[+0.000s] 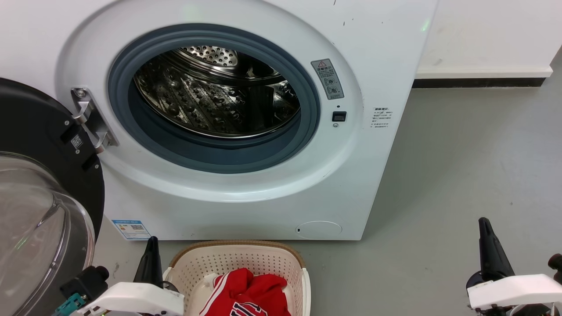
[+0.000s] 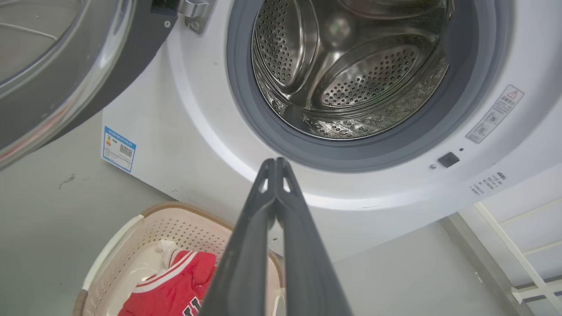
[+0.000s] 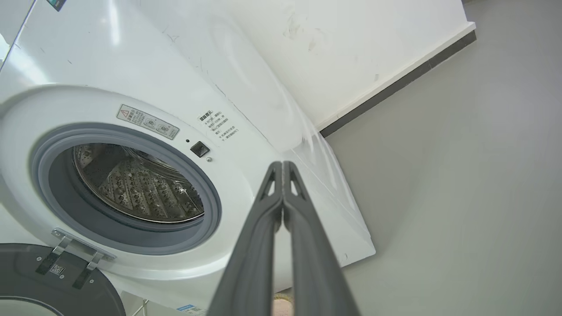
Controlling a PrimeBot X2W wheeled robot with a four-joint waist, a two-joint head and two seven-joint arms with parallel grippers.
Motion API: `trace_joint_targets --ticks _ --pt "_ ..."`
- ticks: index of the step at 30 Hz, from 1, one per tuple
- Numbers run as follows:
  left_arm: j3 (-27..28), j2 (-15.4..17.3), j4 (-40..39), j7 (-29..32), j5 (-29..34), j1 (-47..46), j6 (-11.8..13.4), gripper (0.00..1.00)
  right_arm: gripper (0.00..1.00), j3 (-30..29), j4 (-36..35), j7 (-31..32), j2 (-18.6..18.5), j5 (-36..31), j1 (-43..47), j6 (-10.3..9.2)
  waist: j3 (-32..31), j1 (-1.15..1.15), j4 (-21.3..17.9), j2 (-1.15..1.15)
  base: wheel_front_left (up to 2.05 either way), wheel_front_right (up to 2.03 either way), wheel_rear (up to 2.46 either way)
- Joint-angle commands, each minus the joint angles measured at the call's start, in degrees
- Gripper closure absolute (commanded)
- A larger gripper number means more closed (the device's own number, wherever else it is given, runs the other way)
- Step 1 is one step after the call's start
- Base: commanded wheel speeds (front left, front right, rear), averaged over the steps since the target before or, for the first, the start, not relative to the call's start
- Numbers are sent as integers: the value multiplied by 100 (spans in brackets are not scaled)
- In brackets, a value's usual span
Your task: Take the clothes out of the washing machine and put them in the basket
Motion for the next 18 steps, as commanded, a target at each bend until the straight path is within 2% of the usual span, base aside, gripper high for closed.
trace_joint_targets --ticks 1,18 --pt "34 5 -50 26 -148 -158 -48 100 100 -7 -38 46 -19 157 -170 0 -1 0 1 0 0 0 0" --pt "130 2 19 347 -1510 -294 -190 100 100 -12 115 365 -24 1487 -332 0 -18 0 14 0 0 0 0"
